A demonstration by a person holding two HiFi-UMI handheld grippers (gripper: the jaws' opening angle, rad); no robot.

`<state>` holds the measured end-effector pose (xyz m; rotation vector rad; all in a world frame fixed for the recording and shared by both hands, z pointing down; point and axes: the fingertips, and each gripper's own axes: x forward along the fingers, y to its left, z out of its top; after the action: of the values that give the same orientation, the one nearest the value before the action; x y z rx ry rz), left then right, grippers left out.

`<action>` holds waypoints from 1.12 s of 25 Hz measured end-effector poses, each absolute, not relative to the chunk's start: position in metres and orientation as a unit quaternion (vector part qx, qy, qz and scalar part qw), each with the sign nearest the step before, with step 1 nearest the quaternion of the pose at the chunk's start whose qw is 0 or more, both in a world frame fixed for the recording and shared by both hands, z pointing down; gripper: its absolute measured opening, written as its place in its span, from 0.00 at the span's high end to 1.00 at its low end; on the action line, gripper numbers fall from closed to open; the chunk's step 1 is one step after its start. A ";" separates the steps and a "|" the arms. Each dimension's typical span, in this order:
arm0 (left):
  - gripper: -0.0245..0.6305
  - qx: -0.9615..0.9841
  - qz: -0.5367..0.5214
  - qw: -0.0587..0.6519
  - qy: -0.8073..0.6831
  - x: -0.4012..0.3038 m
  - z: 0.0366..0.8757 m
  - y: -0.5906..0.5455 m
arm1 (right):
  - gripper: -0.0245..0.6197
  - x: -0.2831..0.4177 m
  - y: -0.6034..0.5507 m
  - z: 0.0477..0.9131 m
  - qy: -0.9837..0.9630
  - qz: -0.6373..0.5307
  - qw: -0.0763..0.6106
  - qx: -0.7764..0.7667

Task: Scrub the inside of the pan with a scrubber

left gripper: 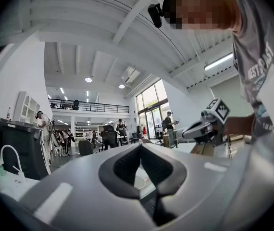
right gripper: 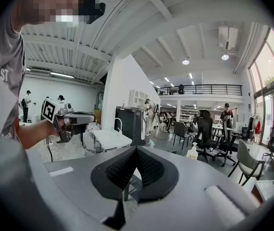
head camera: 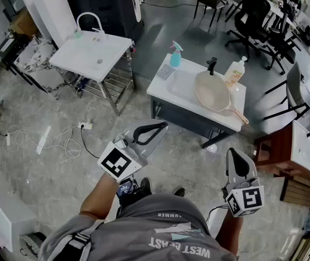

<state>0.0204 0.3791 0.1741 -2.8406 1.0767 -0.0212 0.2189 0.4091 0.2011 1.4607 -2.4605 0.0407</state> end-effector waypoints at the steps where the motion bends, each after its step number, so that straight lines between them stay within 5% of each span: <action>1: 0.96 -0.934 -0.008 0.051 0.353 0.020 0.176 0.378 | 0.96 0.218 0.408 0.202 -0.851 0.014 0.139 0.506; 28: 0.96 -0.943 0.014 0.043 0.329 -0.045 0.188 0.357 | 0.96 0.153 0.386 0.197 -0.842 0.043 0.099 0.528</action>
<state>-0.0454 0.3573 0.1883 -2.8841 1.0068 0.0423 0.1530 0.3864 0.1973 1.5619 -2.4911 0.1263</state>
